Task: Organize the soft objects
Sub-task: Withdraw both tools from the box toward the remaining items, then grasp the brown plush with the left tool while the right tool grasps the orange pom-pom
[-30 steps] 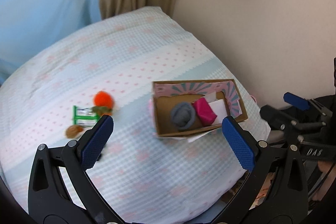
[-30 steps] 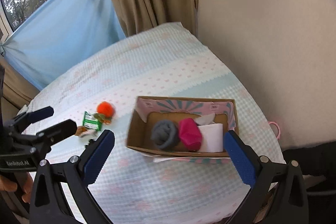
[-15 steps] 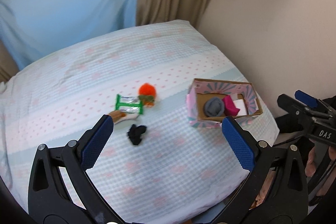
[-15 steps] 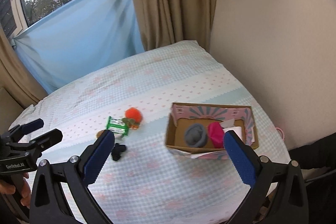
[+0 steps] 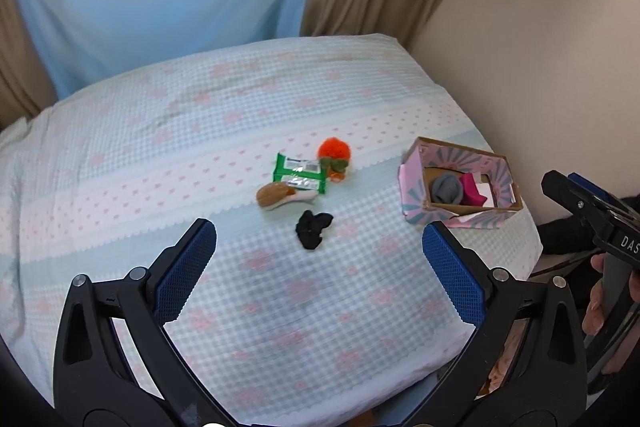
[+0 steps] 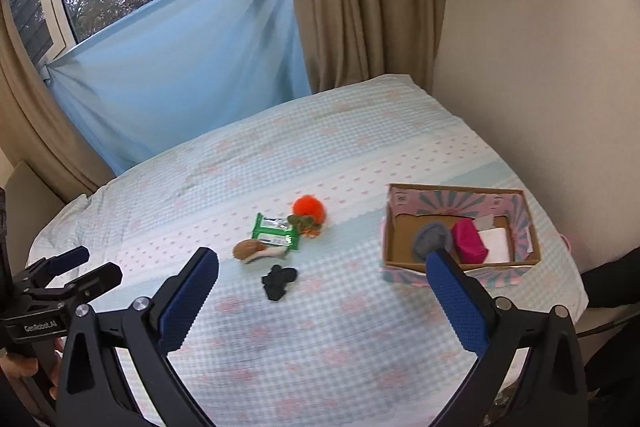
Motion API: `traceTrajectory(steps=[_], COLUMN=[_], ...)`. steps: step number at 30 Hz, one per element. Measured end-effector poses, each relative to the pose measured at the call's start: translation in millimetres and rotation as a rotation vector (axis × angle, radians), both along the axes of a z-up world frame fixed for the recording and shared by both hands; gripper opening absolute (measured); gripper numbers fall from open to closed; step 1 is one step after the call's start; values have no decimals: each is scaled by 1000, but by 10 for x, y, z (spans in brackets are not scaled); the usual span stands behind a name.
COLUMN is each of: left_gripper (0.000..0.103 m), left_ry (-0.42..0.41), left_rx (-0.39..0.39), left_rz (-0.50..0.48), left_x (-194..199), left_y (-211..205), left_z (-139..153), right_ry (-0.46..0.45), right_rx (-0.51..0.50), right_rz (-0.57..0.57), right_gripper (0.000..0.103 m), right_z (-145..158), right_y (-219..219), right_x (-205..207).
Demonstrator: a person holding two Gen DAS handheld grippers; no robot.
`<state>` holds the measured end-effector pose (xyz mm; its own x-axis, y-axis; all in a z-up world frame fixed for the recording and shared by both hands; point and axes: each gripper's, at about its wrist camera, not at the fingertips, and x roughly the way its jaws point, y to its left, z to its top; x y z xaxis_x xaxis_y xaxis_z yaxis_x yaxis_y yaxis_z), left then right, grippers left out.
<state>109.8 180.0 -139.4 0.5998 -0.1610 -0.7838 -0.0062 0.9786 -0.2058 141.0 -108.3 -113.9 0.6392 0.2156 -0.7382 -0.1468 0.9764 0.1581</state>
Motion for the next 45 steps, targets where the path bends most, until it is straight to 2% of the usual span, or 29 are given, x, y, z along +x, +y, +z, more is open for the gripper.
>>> traceTrajectory(steps=[8,17,26,32,36,39,42,45], left_gripper=[102,102,100,97,96,95,87,85], left_ry=[46,121,229,277,311,313,332,358], left_rx=[-56,-91,-110,-133,-143,-101,-102,-105], left_rz=[75,184,222,261,270,272,272,280], left_x=[249,808,1560,1940,2093,2208,2268,2298], left_y=[255,321,239,248,227,163,144,137], left_z=[-303,-860,-1800,-2422,-2755,-2961,-3133,-3305], right_ry=[26,107,229,324,381,406,427,456], right_rx=[1,2,-7,-24,-20,-35,-36,-36], right_rz=[33,116,159,155,148,146,149,160], right_gripper=[103,103,103,103,103,103,102,91], right_z=[-148,-621,-1491,-2248,-2637,-2875,-3071,-3258], right_y=[300,569,760,877,896,920,956,998], right_x=[301,1129,2045,2561,2770,2897,2974,3034])
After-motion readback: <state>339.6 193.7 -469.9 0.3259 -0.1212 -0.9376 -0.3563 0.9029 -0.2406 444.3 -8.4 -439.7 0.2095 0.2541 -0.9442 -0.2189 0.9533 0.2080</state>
